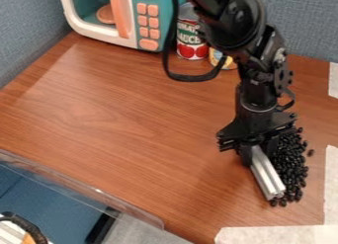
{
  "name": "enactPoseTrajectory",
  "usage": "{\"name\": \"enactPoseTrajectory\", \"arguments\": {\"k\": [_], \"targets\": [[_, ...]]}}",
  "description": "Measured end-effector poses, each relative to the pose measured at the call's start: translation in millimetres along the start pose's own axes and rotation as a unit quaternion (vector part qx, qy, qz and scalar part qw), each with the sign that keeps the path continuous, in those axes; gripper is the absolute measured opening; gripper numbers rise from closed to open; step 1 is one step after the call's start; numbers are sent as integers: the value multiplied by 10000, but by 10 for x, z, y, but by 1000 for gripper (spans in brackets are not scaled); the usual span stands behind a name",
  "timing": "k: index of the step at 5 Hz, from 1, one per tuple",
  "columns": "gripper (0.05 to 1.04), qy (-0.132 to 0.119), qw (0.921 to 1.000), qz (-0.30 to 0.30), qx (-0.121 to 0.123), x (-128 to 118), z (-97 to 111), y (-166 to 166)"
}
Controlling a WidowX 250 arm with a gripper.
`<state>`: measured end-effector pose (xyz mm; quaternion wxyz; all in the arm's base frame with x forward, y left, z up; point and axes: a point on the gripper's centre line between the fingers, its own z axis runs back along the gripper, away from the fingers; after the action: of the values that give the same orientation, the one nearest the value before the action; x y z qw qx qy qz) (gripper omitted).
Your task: Sweep into pile
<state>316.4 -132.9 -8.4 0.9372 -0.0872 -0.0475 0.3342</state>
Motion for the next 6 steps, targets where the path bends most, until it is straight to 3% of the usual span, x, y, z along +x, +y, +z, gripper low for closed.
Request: {"name": "enactPoseTrajectory", "arguments": {"k": [2,4,5,6], "targets": [[369,32,10000,18,14,-23,15,34],[369,376,9983,-84,443,-104,187,323],[369,386,9982,33,466,58,331,464],[369,317,9984,-239,411,202,404,548]]}}
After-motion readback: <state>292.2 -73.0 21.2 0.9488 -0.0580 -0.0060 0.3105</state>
